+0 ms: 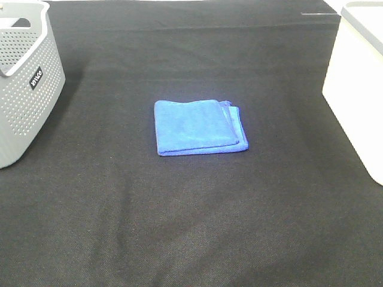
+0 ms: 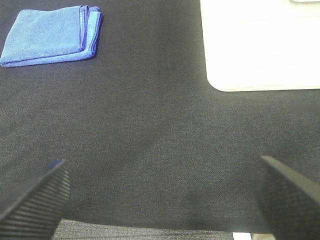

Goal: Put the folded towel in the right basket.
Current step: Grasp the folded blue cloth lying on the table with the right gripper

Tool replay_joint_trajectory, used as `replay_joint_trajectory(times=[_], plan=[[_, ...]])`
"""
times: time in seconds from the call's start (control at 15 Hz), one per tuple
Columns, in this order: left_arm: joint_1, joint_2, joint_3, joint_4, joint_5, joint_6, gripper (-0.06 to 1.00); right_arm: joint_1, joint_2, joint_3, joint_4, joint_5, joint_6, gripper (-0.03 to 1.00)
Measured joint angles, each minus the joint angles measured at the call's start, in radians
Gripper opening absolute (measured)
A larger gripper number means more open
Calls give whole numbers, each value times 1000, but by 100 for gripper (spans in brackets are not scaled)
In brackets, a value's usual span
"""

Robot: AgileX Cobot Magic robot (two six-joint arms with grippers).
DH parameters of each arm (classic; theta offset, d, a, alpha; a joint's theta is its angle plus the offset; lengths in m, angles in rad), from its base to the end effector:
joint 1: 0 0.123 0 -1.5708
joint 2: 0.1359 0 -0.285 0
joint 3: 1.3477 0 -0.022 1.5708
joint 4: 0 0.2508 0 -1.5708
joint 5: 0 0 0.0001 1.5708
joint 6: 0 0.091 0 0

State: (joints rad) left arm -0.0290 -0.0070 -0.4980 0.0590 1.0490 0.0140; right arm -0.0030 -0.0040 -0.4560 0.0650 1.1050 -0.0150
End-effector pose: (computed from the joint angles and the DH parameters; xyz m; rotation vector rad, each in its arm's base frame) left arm -0.0051 0.0048 0.2778 0.0411 2.0263 0.0609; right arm -0.0027 0.0053 0.2617 -0.0160 2.1274 0.0684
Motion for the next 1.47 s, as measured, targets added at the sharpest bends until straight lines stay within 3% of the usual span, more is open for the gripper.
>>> replay_joint_trajectory(times=[1.47], plan=[[0, 0, 0, 0, 0, -32, 99, 0, 0, 0, 0, 0, 0, 97]])
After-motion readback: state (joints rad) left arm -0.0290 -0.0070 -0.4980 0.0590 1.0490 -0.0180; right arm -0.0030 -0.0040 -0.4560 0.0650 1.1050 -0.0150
